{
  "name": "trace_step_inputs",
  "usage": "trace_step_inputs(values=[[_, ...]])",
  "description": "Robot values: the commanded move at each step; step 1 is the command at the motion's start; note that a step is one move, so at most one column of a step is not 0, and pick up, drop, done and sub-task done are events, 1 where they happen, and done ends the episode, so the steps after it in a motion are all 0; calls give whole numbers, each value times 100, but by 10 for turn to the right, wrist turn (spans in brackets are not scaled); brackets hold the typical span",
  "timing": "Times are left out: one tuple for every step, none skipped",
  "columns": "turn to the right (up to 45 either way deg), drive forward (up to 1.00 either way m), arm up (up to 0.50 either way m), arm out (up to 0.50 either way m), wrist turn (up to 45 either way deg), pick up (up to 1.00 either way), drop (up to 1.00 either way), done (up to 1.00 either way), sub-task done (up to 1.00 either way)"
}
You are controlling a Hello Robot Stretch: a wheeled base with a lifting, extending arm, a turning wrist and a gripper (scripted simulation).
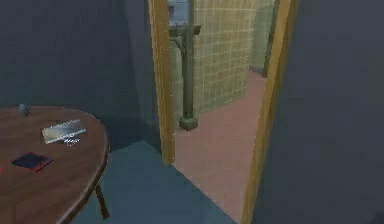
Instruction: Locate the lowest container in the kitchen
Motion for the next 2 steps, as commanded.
trace_step_inputs(values=[[0,100,0,0,0,0,0,0,0],[270,0,0,0,0,0,0,0,0]])
